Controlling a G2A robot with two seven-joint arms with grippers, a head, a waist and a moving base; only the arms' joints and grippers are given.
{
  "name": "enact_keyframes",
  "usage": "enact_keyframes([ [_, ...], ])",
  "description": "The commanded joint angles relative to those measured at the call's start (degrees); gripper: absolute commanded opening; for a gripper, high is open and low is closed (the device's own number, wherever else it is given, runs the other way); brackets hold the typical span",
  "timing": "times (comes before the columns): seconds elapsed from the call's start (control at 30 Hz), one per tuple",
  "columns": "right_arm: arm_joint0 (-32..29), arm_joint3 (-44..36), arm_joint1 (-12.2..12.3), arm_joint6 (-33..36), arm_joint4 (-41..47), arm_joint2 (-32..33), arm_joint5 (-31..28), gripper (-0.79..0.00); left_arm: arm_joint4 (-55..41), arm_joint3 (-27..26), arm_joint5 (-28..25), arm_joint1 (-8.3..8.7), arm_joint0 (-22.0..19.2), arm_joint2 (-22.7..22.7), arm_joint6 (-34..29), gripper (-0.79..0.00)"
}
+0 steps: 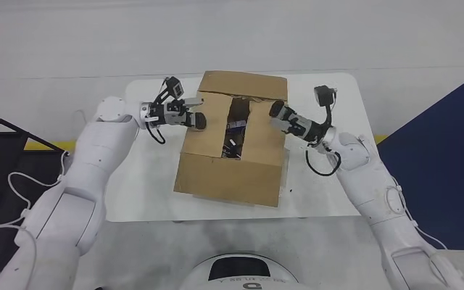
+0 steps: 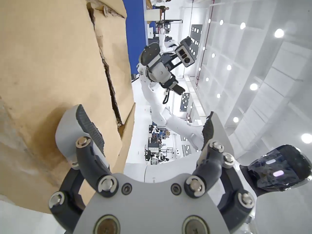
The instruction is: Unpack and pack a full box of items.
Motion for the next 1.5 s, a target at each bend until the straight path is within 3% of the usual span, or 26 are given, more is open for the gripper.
enact_keyframes([
  [0.0, 0.9, 2.5, -0.1, -4.2, 3.2, 1.8, 1.9, 0.000, -1.3, 0.9, -0.1, -0.65, -0.3, 0.3, 0.1, 0.000],
  [0.13, 3.9, 8.3, -0.3, -10.5, 2.6, 4.2, 6.9, 0.000, -2.7, 1.3, -0.9, -1.24, -0.4, 0.1, 0.9, 0.000],
  [0.2, 6.3, 12.0, -0.7, -12.1, 2.3, 4.0, 12.1, 0.000, -2.6, 1.3, -1.6, -1.17, -0.3, -0.2, 1.6, 0.000],
  [0.43, 17.8, 26.7, -3.6, -5.3, 3.8, -3.3, 23.7, 0.000, -1.8, 1.2, -4.5, -0.17, 1.1, -2.3, 4.5, 0.000],
  [0.57, 22.4, 33.2, -5.4, 0.7, 6.5, -6.4, 23.6, 0.000, -1.3, 0.7, -6.3, 1.05, 2.6, -4.4, 6.3, 0.000],
  [0.7, 25.3, 38.0, -6.8, 6.0, 12.1, -6.8, 19.7, 0.000, -1.0, 0.2, -8.3, 2.53, 4.6, -6.9, 8.3, 0.000],
  [0.93, 27.5, 43.0, -8.1, 18.3, 23.0, -5.8, 12.5, 0.000, -3.6, -1.3, -9.1, 4.87, 8.3, -12.0, 9.1, 0.000],
  [1.2, 28.5, 46.3, -8.9, 29.9, 33.2, -3.8, 10.2, 0.000, -2.7, -6.1, -9.9, 6.89, 11.9, -15.8, 9.9, 0.000],
  [1.27, 29.3, 48.8, -8.6, 28.2, 31.8, -3.5, 9.4, 0.000, -1.9, -7.1, -10.2, 7.18, 12.5, -16.2, 10.2, 0.000],
  [1.47, 32.1, 51.8, -9.6, 10.6, 14.4, -8.9, 14.7, 0.000, 2.6, -9.7, -11.1, 7.86, 13.5, -16.1, 11.1, 0.000],
])
